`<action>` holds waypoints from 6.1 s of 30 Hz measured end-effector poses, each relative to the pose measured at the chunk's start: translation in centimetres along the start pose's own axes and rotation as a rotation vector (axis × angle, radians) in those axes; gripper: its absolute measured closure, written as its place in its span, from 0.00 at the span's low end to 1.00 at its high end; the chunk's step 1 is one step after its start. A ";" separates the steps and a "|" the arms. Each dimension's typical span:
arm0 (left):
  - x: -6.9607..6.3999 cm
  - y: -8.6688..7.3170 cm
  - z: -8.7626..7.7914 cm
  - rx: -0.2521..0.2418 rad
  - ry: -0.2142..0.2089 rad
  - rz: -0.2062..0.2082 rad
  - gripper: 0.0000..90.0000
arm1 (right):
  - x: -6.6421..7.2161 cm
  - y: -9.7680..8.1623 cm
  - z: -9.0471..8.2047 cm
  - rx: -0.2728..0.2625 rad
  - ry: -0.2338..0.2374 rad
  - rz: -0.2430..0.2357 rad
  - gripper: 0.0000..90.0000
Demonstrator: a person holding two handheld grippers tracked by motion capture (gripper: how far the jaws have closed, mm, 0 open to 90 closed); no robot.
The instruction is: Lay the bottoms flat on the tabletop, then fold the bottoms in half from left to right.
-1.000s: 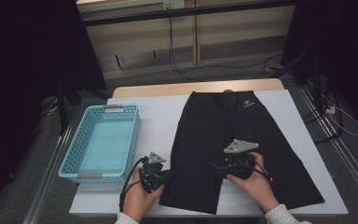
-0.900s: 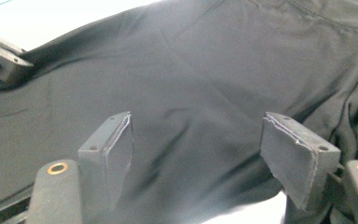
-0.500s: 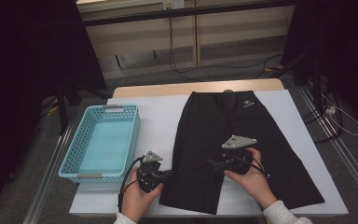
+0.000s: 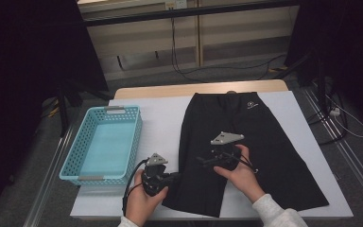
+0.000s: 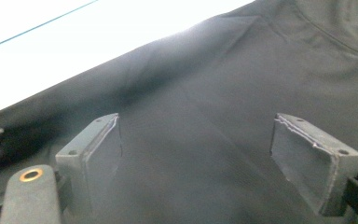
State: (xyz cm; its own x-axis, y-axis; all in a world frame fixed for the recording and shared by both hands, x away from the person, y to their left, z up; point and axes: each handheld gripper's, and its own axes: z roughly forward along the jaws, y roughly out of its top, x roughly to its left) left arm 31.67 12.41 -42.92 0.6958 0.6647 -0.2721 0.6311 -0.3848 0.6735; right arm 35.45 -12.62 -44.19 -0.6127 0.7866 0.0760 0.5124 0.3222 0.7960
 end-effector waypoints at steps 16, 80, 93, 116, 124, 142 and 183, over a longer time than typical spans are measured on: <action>-0.2 -0.1 0.3 -0.023 -0.013 0.006 0.98 | 1.9 1.7 2.9 -0.017 0.015 0.003 0.18; -1.4 0.9 1.2 -0.061 -0.083 0.012 0.99 | -1.5 2.5 2.2 0.050 -0.053 0.063 0.99; -2.3 1.6 2.6 -0.021 -0.133 0.048 0.99 | -2.3 -0.2 -1.6 0.161 -0.091 -0.028 0.89; -1.5 1.0 3.1 -0.021 -0.137 0.007 0.99 | -4.6 4.1 8.8 0.064 -0.168 -0.071 0.53; -1.3 1.0 3.0 -0.025 -0.138 0.006 0.99 | -5.9 4.2 8.6 0.068 -0.141 -0.020 0.96; -3.2 2.7 2.0 -0.108 -0.204 0.048 0.99 | -9.0 6.6 2.9 -0.074 -0.075 0.110 1.00; -5.5 5.6 2.1 -0.146 -0.292 0.095 0.99 | -12.8 6.3 -1.6 -0.105 -0.142 0.163 1.00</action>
State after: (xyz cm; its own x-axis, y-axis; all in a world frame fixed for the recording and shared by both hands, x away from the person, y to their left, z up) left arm 32.10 5.23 -39.13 0.8310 0.4112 -0.3746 0.5179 -0.3262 0.7908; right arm 45.61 -21.45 -39.17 -0.4324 0.8923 0.1293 0.5276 0.1341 0.8388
